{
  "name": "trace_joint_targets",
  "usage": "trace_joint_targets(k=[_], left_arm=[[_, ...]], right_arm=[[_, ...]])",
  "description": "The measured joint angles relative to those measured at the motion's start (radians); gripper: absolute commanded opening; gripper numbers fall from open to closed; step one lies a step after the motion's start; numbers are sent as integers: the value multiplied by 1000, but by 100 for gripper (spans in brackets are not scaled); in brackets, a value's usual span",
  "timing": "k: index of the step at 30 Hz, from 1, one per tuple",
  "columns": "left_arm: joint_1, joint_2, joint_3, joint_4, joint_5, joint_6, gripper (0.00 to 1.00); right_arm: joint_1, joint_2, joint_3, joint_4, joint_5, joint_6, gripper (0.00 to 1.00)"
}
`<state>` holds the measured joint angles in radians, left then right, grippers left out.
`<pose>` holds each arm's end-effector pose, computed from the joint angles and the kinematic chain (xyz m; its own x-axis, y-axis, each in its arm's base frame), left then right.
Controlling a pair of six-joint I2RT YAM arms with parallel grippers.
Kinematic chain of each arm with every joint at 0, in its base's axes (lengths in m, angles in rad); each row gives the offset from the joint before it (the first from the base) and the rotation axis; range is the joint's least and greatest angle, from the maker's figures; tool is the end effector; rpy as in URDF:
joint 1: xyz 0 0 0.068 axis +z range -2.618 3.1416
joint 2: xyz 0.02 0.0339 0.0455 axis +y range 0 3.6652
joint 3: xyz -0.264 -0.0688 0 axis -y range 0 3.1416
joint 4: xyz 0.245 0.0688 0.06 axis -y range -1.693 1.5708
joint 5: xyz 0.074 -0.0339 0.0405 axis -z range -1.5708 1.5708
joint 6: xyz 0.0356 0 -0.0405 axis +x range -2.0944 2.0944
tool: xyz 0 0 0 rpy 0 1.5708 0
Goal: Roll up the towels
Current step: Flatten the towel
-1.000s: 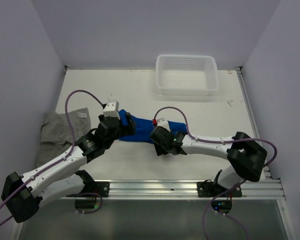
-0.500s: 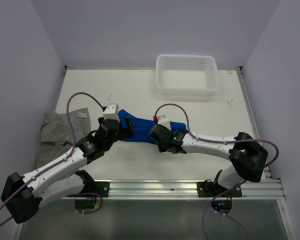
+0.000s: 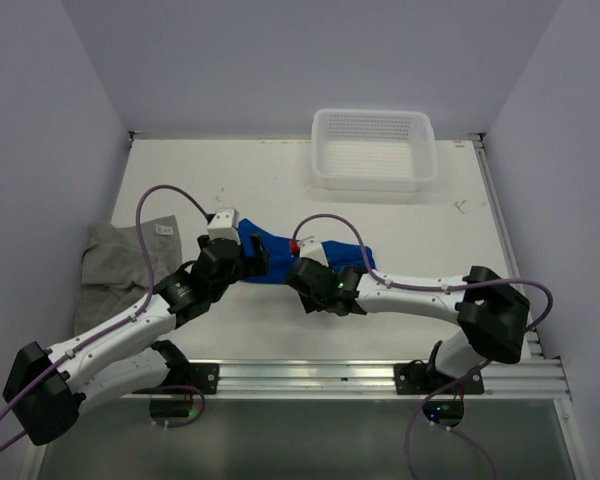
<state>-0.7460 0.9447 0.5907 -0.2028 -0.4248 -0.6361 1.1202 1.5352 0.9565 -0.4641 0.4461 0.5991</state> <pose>0.1614 -0.1292 0.2425 -0.5269 -0.2501 -0.8123 0.0602 0.9424 -0.3291 0.1453 0.2652 0.2019 -0.7152 -0.3103 -0.6262 -0.3803 0.9245 -0.0237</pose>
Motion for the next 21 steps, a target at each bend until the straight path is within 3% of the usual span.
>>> trace_joint_targets(k=[9, 12, 13, 14, 18, 21], left_arm=[[3, -1, 0, 0, -11, 0, 100], [6, -1, 0, -1, -11, 0, 100], [6, -1, 0, 0, -11, 1, 100], [6, -1, 0, 0, -11, 1, 100], [6, -1, 0, -1, -11, 1, 100], [6, -2, 0, -1, -11, 1, 99]], right_arm=[[12, 229, 73, -75, 147, 60, 30], [12, 239, 81, -84, 178, 84, 16], [12, 239, 77, -84, 187, 90, 4], [12, 238, 70, -83, 193, 99, 0], [12, 198, 43, -89, 195, 113, 0], [12, 45, 7, -128, 190, 115, 0]])
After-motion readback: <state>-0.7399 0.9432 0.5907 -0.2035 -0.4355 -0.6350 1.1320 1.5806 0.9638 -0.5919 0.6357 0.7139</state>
